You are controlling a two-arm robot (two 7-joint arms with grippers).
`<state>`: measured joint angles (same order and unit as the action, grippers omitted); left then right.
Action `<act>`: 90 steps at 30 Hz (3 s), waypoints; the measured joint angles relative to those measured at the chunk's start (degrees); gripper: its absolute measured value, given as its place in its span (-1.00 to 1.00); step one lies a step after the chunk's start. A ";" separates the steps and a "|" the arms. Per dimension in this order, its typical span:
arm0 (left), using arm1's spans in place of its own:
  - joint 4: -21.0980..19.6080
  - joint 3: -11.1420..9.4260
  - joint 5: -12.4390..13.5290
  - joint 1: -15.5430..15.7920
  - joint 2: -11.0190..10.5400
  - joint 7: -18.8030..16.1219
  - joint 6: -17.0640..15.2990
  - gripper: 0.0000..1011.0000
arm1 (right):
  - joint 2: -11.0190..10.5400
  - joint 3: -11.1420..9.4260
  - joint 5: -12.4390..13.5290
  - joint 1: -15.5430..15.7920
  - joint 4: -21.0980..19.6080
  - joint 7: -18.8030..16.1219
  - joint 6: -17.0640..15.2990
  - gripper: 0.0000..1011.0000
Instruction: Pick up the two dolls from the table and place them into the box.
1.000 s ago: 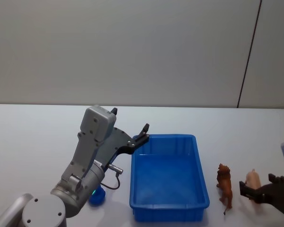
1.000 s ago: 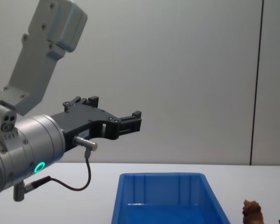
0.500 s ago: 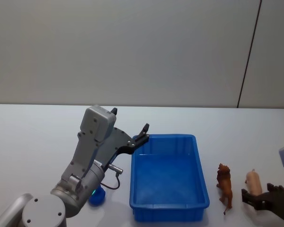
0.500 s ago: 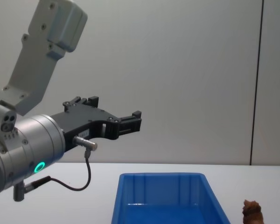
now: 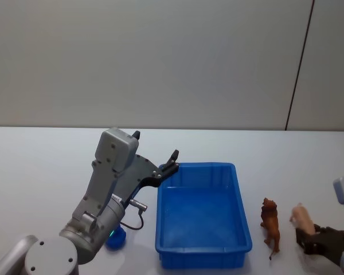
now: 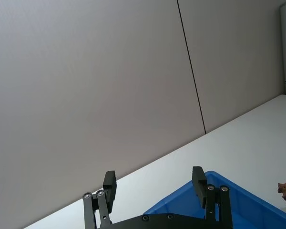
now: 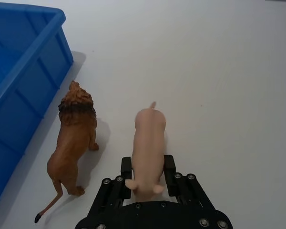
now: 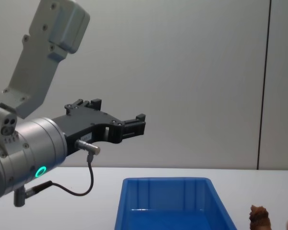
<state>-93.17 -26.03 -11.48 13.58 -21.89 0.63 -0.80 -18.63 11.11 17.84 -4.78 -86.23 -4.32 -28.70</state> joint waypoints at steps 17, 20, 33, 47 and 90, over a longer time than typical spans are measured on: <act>0.00 0.00 0.00 0.00 0.00 0.00 0.00 0.98 | 0.63 0.08 -2.45 -1.03 -2.16 0.51 5.49 -0.29; 0.00 0.00 0.00 0.00 0.00 0.00 0.00 0.98 | 0.84 0.20 -3.08 -1.61 -3.08 -0.30 6.97 -0.29; 0.00 0.00 0.00 0.00 0.00 0.00 0.00 0.98 | 1.80 1.27 -5.15 -3.58 -5.44 -5.84 10.50 -0.29; 0.00 0.00 0.00 0.00 0.00 -0.01 0.00 0.98 | 4.21 4.45 -8.26 -5.74 -5.15 -14.26 11.85 -0.29; 0.00 0.00 0.00 0.00 0.00 0.00 0.00 0.98 | 4.34 4.51 -6.26 -5.81 -0.74 -10.52 12.28 0.98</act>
<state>-93.17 -26.02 -11.48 13.58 -21.89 0.62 -0.80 -14.29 15.63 11.59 -10.59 -86.97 -14.84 -16.42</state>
